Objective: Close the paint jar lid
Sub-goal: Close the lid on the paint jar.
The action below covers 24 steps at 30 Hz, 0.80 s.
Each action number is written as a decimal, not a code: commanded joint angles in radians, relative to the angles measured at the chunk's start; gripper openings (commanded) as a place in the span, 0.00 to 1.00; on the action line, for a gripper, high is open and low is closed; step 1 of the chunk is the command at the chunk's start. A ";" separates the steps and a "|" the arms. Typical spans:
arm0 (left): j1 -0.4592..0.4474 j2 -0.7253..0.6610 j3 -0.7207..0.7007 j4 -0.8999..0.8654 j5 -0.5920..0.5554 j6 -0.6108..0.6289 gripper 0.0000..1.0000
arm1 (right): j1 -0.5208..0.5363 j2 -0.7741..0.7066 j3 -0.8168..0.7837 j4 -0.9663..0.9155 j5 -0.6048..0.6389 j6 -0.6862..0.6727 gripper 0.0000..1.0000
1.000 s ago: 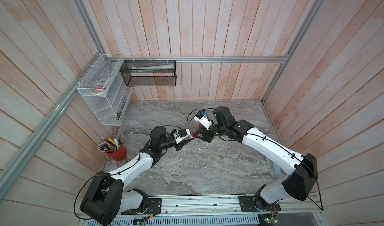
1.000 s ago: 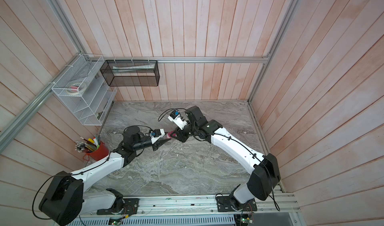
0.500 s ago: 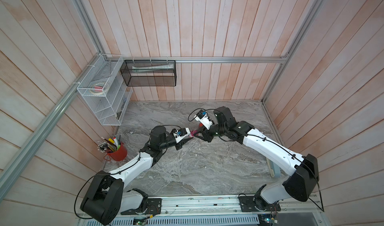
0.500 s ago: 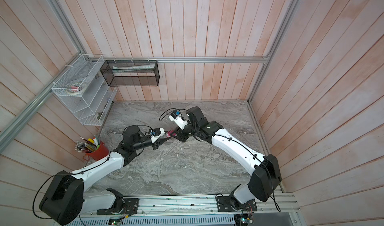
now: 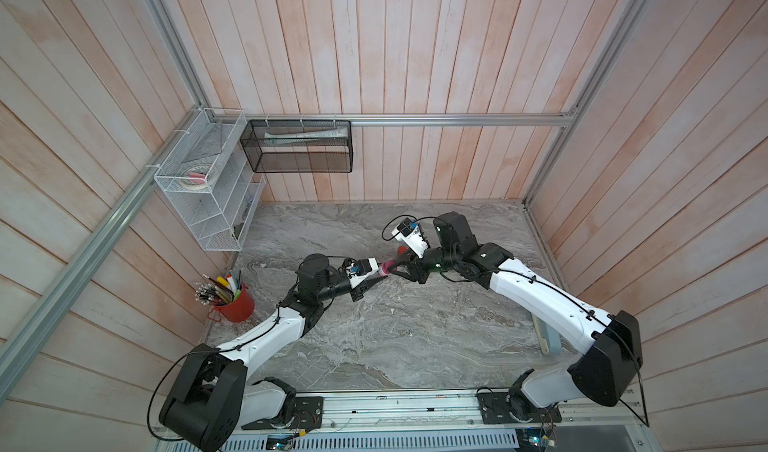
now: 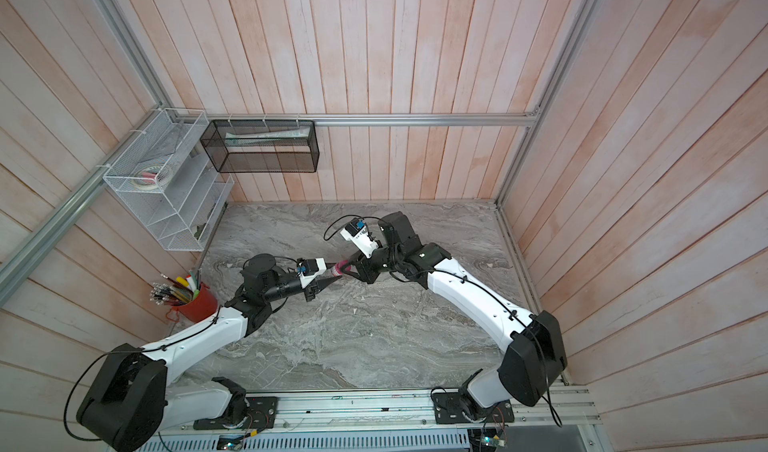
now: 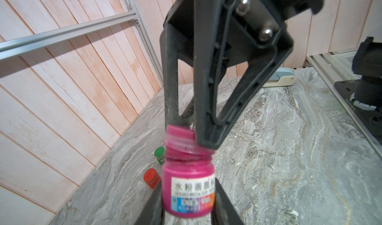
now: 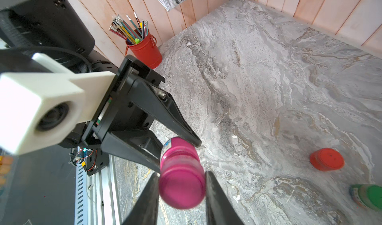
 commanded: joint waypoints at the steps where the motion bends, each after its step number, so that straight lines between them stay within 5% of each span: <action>1: -0.001 -0.038 -0.010 0.070 0.076 0.002 0.35 | -0.024 0.001 -0.020 -0.010 -0.002 -0.002 0.28; 24: 0.003 -0.057 -0.011 0.057 0.111 0.028 0.33 | -0.023 0.065 -0.026 -0.026 -0.119 -0.031 0.28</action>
